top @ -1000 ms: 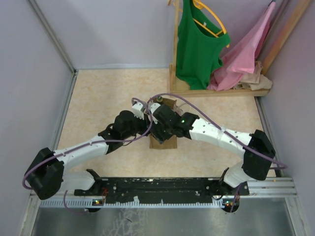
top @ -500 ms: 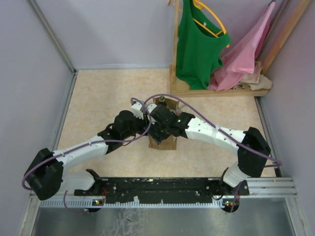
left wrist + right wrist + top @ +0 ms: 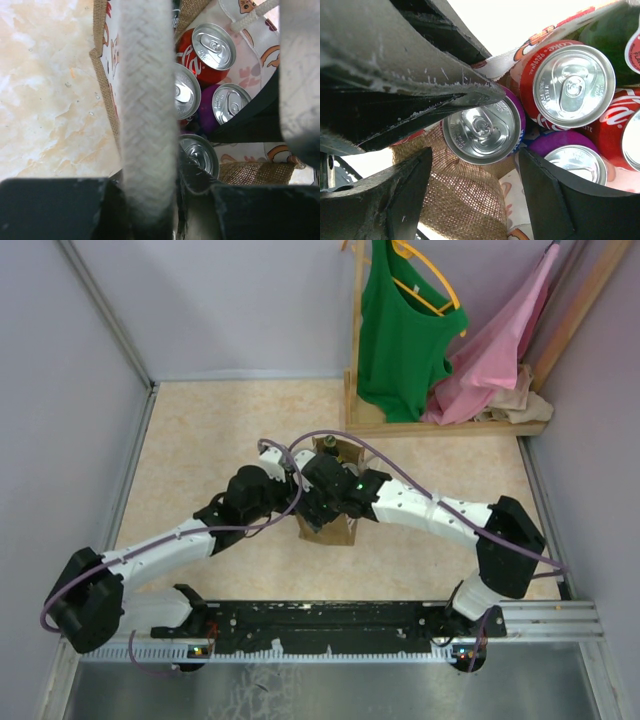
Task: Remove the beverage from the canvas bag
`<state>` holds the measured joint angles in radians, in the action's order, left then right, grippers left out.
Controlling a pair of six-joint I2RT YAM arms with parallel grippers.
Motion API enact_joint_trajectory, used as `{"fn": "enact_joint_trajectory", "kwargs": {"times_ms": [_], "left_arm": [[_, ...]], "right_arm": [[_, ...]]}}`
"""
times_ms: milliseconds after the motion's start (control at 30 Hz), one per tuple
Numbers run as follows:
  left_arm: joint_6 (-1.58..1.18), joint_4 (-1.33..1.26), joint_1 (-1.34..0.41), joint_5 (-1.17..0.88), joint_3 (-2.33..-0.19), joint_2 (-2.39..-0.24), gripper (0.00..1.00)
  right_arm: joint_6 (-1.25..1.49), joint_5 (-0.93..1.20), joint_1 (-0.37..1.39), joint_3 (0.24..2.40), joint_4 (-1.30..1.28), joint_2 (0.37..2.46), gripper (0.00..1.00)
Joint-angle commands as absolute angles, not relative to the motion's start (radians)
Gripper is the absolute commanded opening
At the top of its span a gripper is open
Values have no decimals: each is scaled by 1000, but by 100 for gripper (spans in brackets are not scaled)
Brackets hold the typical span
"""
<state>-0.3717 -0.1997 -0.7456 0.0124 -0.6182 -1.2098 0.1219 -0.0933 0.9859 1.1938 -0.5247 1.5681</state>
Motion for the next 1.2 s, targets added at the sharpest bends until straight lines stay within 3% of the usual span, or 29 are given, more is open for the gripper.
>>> {"fn": "enact_joint_trajectory", "kwargs": {"times_ms": [0,100,333,967,1167], "left_arm": [[-350,-235,-767,-4,-585,-1156,24],[-350,-263,-767,-10,-570,-1129,31],[-348,-291,-767,-45,-570,-1111,36],[-358,-314,-767,-57,-573,-1126,36],[-353,-315,-766,-60,-579,-1128,36]], "right_arm": [[127,-83,1000,1178,-499,1622,74],[122,-54,1000,1171,-492,1590,82],[119,-35,1000,1165,-490,1579,87],[125,-46,1000,1149,-451,1718,76],[148,-101,1001,1150,-474,1758,76]]}}
